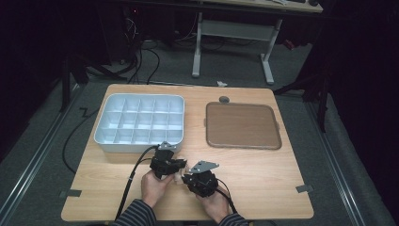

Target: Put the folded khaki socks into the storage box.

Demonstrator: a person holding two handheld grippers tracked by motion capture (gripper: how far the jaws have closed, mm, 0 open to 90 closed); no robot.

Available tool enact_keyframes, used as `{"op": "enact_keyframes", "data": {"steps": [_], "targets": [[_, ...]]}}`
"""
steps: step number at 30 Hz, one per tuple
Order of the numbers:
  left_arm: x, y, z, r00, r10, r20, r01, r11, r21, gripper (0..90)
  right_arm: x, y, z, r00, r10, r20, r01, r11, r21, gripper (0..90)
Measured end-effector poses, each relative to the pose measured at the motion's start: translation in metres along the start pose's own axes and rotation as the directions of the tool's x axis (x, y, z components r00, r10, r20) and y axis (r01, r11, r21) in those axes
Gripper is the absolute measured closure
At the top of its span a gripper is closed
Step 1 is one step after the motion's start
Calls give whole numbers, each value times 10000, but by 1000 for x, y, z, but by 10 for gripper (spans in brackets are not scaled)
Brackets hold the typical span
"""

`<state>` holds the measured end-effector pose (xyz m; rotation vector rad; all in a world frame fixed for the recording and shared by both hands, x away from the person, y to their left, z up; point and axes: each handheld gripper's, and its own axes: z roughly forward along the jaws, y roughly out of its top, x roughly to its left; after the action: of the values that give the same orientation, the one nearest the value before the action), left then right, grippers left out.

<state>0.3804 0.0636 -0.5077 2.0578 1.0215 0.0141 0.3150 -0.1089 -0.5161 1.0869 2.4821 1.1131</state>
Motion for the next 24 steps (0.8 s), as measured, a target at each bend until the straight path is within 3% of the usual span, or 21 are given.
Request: {"op": "enact_keyframes", "data": {"steps": [10, 17, 24], "targets": [[2, 1, 6, 10000, 77, 53, -77, 10000, -38, 844, -3, -7, -1, 9990, -328, 316, 316, 9987, 392, 867], [2, 1, 5, 9998, 138, 155, -138, 9999, -49, 831, -10, -11, 2, 9999, 49, 152, -55, 9993, 361, 868], [-3, -3, -3, 9989, 433, 159, -428, 9987, -283, 706, -11, -11, 2, 9996, 271, 118, -274, 9993, 250, 862]]}}
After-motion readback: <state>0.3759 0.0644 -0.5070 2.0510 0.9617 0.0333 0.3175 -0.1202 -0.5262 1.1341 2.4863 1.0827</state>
